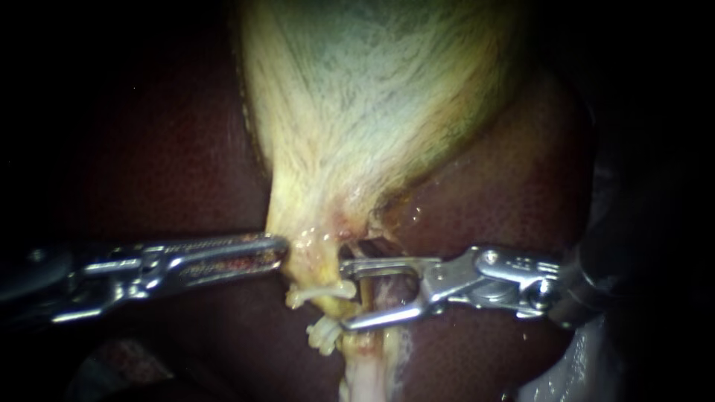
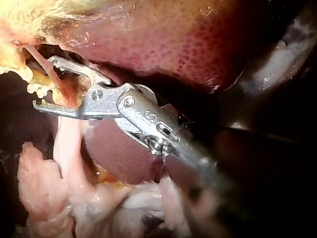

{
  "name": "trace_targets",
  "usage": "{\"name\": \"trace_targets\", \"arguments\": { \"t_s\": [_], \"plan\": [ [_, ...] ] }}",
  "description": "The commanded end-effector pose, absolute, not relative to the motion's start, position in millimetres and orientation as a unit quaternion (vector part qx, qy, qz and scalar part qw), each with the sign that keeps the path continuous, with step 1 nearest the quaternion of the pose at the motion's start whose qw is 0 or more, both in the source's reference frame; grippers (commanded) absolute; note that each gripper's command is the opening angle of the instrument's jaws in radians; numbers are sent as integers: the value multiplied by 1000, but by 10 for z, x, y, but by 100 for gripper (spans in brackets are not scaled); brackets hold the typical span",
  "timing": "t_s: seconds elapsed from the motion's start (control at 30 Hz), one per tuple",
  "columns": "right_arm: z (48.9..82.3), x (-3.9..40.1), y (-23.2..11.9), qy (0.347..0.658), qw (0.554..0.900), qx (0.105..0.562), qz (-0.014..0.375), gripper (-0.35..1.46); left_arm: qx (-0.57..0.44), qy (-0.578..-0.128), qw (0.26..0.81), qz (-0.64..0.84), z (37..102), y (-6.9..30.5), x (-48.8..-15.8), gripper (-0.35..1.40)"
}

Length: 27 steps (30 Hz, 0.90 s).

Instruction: Going back third clip left tube

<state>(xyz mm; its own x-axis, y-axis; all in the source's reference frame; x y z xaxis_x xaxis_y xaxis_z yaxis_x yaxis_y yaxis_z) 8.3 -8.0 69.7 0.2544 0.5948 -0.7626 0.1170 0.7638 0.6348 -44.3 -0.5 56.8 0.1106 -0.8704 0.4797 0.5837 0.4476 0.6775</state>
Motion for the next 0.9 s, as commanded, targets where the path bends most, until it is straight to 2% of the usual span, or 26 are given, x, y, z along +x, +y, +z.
{"name": "trace_targets", "arguments": {
  "t_s": [0.03, 0.33, 0.63, 0.9],
  "plan": [
    [693, 78, -75, 591, 734, 296, 159, 59, 163, -441, 727, -500, 569, -5, -443, -35],
    [661, 34, -39, 603, 749, 249, 117, 60, 163, -441, 727, -500, 570, -5, -443, -35],
    [657, 30, -41, 604, 750, 244, 114, 60, 160, -442, 728, -500, 581, -7, -450, -35],
    [656, 28, -41, 604, 750, 244, 113, 60, 166, -434, 734, -495, 603, -10, -479, -35]
  ]
}}
